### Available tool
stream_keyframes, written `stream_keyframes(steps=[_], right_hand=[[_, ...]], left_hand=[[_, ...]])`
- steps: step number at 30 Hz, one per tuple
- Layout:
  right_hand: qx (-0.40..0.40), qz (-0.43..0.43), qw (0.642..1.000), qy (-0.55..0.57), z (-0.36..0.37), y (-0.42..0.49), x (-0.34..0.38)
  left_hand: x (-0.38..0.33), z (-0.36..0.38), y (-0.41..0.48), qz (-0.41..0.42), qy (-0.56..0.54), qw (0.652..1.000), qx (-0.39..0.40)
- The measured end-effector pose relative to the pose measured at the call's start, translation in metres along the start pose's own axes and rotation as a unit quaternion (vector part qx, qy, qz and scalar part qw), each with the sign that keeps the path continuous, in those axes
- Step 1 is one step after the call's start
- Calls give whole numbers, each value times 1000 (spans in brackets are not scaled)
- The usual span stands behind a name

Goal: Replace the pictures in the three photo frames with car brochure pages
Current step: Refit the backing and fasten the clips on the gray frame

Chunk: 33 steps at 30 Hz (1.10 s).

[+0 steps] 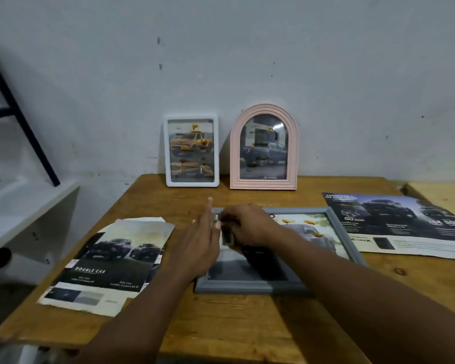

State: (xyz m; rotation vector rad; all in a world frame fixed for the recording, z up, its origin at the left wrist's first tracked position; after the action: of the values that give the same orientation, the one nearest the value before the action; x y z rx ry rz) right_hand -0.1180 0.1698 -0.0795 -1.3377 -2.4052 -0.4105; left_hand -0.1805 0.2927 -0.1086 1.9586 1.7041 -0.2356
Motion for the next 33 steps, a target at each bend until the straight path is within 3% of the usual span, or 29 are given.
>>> stream_keyframes(steps=[3, 11, 21, 26, 33], right_hand=[[-1, -25, 999, -24, 7, -7, -2], [9, 16, 996, -84, -1, -13, -20], [-48, 124, 982, -132, -39, -54, -88], [-88, 201, 958, -183, -65, -83, -119], [-122, 264, 932, -216, -55, -97, -100]], left_hand=[[-5, 0, 0, 9, 0, 1000, -3], [-8, 5, 3, -28, 24, 998, 41], [-11, 5, 2, -53, 60, 995, 66], [-11, 5, 3, -51, 67, 995, 61], [-12, 2, -2, -74, 30, 996, 38]])
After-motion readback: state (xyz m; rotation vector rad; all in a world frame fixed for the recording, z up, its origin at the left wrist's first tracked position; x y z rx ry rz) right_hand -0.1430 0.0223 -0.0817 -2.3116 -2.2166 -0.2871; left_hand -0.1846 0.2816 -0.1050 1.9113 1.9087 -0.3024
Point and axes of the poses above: each hand's wrist, its own y-axis towards the middle knuckle, its own z-axis out of the palm, x = y × z, the point moved 7 cm from there along y, towards the middle knuckle, and after that the axes turned 6 degrees about z, right-handed, at the moved point
